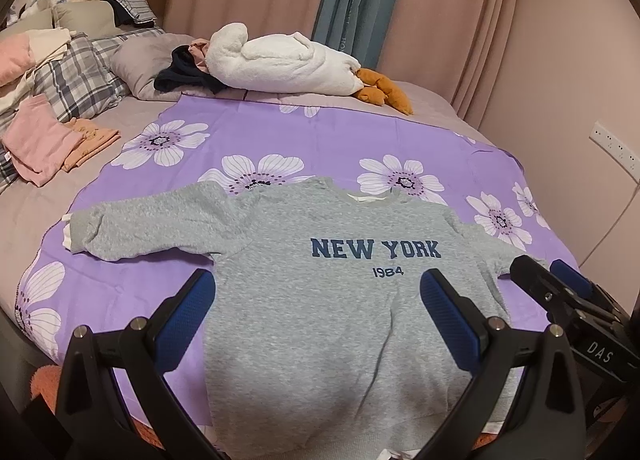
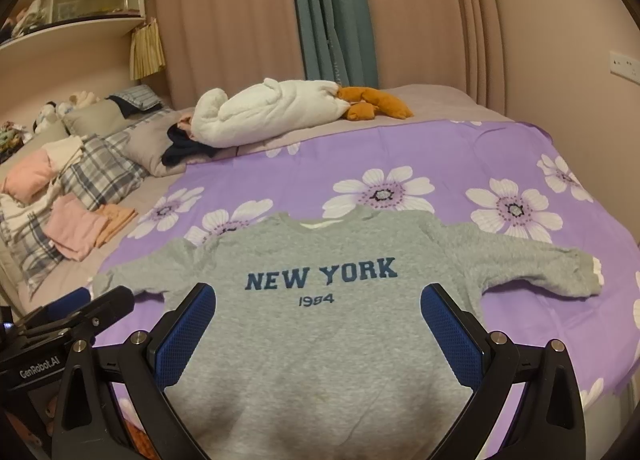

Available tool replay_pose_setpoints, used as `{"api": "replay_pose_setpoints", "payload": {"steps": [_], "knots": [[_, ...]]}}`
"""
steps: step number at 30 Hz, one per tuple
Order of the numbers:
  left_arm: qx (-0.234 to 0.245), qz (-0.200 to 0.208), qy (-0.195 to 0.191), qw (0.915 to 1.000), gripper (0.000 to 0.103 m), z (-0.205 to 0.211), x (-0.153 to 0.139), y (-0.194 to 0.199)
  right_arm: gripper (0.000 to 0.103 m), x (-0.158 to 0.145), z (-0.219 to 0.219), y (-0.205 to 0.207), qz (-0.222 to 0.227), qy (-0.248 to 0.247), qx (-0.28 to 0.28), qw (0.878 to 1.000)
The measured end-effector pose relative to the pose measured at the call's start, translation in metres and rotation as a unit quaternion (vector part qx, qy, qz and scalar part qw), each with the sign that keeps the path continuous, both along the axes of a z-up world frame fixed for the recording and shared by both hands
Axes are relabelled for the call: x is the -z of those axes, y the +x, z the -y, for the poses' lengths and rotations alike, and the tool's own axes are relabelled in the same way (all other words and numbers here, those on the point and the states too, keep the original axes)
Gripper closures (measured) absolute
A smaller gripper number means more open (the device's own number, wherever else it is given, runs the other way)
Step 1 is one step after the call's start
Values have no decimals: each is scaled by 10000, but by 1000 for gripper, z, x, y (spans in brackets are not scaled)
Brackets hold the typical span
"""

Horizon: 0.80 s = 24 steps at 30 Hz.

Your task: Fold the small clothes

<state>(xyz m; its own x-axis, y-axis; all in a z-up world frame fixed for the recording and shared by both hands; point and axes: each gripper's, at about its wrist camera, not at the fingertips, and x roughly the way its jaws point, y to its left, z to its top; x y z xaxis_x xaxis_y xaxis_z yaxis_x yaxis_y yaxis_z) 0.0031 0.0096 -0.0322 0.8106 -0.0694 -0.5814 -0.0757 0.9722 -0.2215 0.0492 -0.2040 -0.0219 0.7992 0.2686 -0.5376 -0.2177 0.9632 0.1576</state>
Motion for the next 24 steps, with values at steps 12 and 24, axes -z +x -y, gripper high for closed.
{"api": "replay_pose_setpoints", "payload": {"steps": [12,24], "knots": [[35,57,14,10000,0,0,-5,-1,1,-3,-2,-1,41,9,-13,10000],[87,57,-41,9999,0,-1,-6,-1,1,-4,-3,-1,63,16,-5,10000]]}}
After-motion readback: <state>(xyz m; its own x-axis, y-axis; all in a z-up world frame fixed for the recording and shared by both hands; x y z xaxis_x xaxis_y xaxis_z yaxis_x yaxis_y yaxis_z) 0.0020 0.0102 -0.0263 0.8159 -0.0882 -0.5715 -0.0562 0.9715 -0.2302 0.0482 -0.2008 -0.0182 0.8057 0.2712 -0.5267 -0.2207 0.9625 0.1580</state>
